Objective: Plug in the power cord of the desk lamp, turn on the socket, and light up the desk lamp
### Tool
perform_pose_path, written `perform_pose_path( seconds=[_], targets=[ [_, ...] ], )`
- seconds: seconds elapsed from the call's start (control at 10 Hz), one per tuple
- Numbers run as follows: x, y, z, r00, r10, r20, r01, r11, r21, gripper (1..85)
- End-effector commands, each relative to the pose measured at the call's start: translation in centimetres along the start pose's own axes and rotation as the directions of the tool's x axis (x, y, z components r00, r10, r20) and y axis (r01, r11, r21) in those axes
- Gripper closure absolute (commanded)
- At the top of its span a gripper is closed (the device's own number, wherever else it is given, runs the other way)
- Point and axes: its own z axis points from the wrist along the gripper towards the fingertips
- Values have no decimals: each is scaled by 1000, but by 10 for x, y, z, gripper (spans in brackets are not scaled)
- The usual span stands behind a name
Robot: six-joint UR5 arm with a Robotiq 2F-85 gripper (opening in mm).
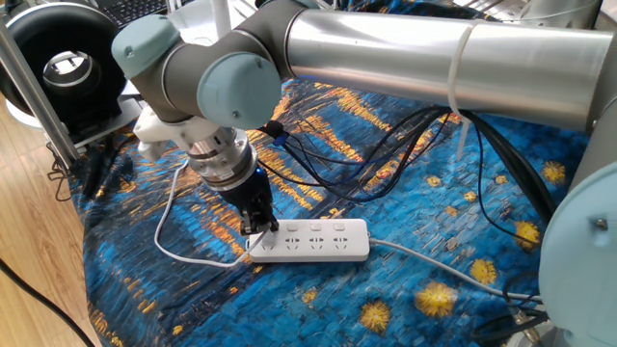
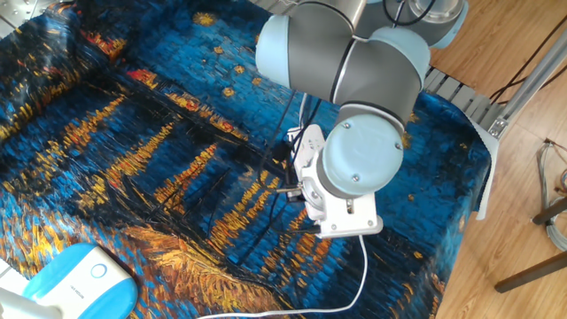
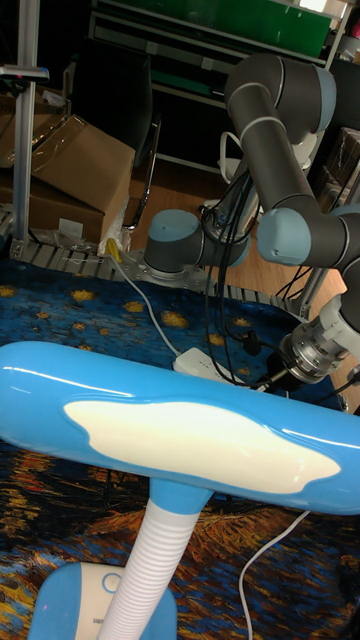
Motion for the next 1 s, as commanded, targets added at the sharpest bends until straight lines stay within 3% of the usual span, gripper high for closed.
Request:
perform_pose_path(
  seconds=[0.0,0.1,0.2,0.3,0.6,0.7,0.9],
  targets=[
    [-6,-7,-10,999,10,-42,-8,999,36,843],
    [-11,1,-23,998,25,-59,-23,999,30,843],
    [-20,16,-26,999,41,-29,-42,999,-6,843],
    [-19,18,-23,999,32,-7,-32,999,-29,843],
    [-4,8,-27,1000,21,1,-21,1000,-20,843],
    [-2,4,-33,1000,17,20,-17,999,-29,843],
    [-3,-20,-46,998,16,59,-16,1000,3,843]
  ],
)
